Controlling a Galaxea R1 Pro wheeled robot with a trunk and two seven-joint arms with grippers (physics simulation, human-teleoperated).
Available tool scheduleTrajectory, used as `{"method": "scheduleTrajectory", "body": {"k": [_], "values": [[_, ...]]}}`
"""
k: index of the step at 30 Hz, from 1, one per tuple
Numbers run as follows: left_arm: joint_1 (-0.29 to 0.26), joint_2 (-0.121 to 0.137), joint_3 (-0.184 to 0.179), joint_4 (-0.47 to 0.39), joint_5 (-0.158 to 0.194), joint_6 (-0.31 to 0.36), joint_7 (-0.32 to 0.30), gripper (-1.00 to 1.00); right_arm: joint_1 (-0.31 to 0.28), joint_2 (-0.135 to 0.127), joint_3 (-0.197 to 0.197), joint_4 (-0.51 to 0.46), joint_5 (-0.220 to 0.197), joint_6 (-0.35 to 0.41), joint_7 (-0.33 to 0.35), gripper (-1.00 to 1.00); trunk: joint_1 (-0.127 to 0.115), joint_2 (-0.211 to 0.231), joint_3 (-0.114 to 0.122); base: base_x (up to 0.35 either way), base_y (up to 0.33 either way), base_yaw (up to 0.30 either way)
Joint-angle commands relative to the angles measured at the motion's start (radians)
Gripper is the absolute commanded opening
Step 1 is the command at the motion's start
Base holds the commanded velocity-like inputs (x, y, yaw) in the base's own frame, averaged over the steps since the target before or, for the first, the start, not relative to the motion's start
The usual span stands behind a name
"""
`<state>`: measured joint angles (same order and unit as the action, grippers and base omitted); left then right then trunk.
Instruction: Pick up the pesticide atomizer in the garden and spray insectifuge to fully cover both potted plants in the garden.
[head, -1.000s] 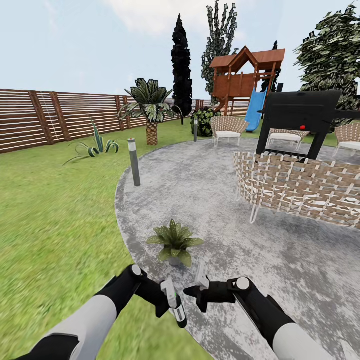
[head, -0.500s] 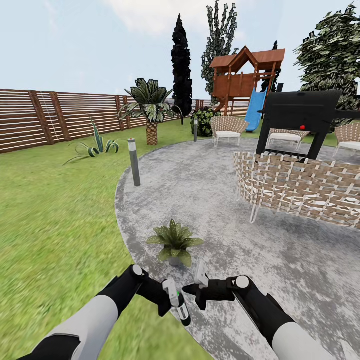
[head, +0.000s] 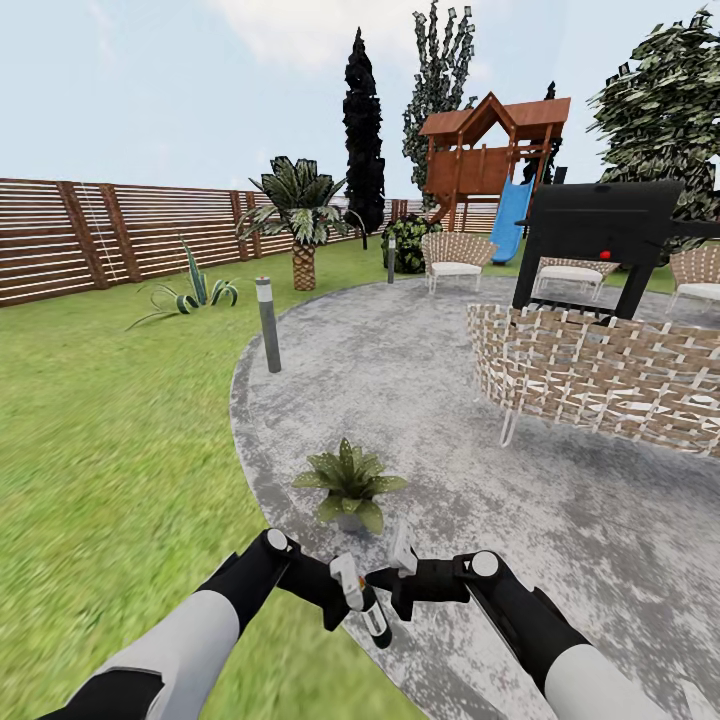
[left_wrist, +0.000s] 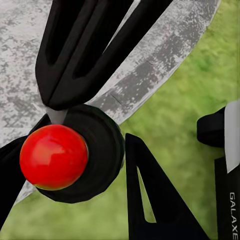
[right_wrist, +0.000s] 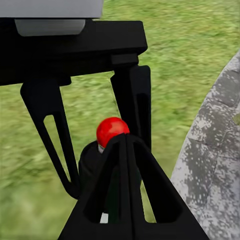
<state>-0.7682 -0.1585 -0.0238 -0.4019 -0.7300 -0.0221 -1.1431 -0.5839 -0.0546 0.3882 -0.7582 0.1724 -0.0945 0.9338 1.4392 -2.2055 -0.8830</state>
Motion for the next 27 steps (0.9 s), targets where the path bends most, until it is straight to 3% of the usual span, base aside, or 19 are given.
{"method": "scheduleTrajectory", "body": {"k": [1,8,13,16,19,20,24,25,27], "values": [[0.000,-0.001,0.001,-0.002,-0.006,-0.002,-0.003,-1.00,-0.001,-0.001,0.001,-0.001,0.010,-0.010,-0.001,-1.00,0.000,0.000,-0.001,0.000,0.000,0.000],[0.000,0.000,0.001,0.001,-0.006,-0.002,-0.003,-1.00,-0.001,-0.001,0.001,-0.001,0.010,-0.010,-0.001,-1.00,0.000,0.000,-0.001,0.000,0.000,0.000],[0.003,0.020,-0.012,0.003,-0.022,0.000,-0.003,-1.00,-0.001,-0.001,0.001,-0.002,0.010,-0.010,-0.001,-1.00,0.000,0.000,-0.001,0.000,0.000,0.000],[0.003,0.084,-0.013,0.003,-0.050,0.004,-0.003,-1.00,-0.001,-0.001,0.001,-0.001,0.010,-0.010,-0.001,-1.00,0.000,0.000,-0.001,0.000,0.000,0.000],[0.006,0.132,-0.013,0.003,-0.100,0.009,-0.003,-1.00,-0.001,-0.001,0.002,-0.001,0.010,-0.010,-0.001,-1.00,0.000,0.000,-0.001,0.000,0.000,0.000],[0.007,0.161,-0.013,0.003,-0.114,0.010,-0.002,-1.00,-0.001,-0.001,0.003,0.000,0.011,-0.010,-0.001,-1.00,0.000,0.000,-0.001,0.000,0.000,0.000],[0.015,0.250,-0.011,0.003,-0.118,0.000,-0.001,-1.00,-0.001,-0.002,0.005,0.007,0.013,-0.010,-0.003,-1.00,0.000,0.000,-0.001,0.000,0.000,0.000],[0.029,0.278,-0.008,0.003,-0.113,-0.002,-0.001,-1.00,-0.001,-0.002,0.006,0.009,0.013,-0.010,-0.003,1.00,0.000,0.000,-0.001,0.000,0.000,0.000],[0.059,0.321,-0.002,0.003,-0.108,-0.006,0.003,-1.00,-0.001,-0.003,0.008,0.010,0.013,-0.011,-0.003,1.00,0.000,0.000,-0.001,0.000,0.000,0.000]]}}
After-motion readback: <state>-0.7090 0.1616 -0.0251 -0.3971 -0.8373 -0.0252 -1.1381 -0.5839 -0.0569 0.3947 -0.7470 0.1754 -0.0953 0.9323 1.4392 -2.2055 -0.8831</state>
